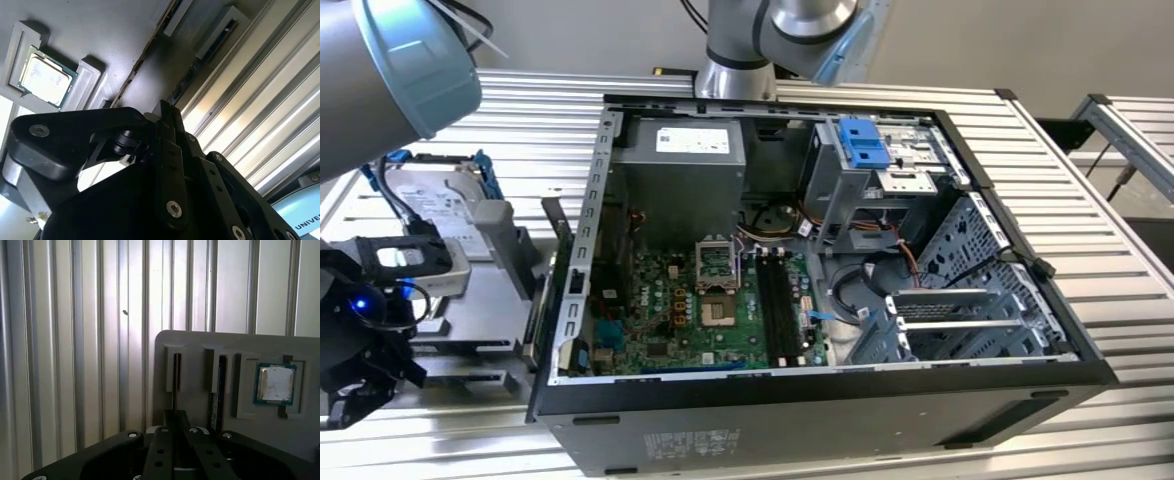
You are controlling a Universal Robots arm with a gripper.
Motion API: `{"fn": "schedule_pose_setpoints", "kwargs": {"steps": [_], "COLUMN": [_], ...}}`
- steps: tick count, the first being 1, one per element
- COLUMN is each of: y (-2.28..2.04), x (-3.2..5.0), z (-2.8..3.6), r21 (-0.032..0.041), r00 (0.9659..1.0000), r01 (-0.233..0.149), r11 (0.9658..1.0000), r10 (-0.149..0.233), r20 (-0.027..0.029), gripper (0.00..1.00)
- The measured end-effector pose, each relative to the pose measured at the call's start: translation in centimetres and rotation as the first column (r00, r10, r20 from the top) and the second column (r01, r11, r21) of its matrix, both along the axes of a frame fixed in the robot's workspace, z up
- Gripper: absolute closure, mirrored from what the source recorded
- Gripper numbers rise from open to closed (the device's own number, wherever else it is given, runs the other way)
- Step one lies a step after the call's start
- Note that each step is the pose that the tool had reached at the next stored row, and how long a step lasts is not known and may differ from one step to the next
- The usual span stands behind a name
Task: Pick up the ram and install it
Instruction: 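Pick up the ram and move it above insertion slot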
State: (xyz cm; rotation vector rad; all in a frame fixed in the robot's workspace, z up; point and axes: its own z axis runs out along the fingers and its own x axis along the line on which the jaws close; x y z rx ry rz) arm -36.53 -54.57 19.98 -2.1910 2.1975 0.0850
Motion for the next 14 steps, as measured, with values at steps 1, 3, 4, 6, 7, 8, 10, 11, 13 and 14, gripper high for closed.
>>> {"fn": "schedule_pose_setpoints", "kwargs": {"steps": [1, 3, 4, 6, 7, 8, 10, 11, 13, 14], "y": [0.0, 0.0, 0.0, 0.0, 0.0, 0.0, 0.0, -0.01, 0.0, 0.0], "x": [0.0, 0.0, 0.0, 0.0, 0.0, 0.0, 0.0, -0.01, 0.0, 0.0], "z": [0.0, 0.0, 0.0, 0.0, 0.0, 0.0, 0.04, 0.17, 0.54, 0.77], "r21": [0.0, 0.0, 0.0, 0.0, 0.0, 0.0, 0.0001, -0.0003, -0.0001, 0.0], "r00": [1.0, 1.0, 1.0, 1.0, 1.0, 1.0, 1.0, 1.0, 1.0, 1.0], "r01": [0.0, 0.0, 0.0, 0.0, 0.0, 0.0, 0.0, 0.0, 0.0, 0.0], "r11": [1.0, 1.0, 1.0, 1.0, 1.0, 1.0, 1.0, 1.0, 1.0, 1.0], "r10": [0.0, 0.0, 0.0, 0.0, 0.0, 0.0, 0.0, 0.0, 0.0, 0.0], "r20": [0.0001, 0.0002, 0.0003, 0.0005, 0.0006, 0.0007, 0.0008, 0.0004, 0.0006, 0.0006], "gripper": [1.0, 1.0, 1.0, 1.0, 1.0, 1.0, 1.0, 1.0, 1.0, 1.0]}}
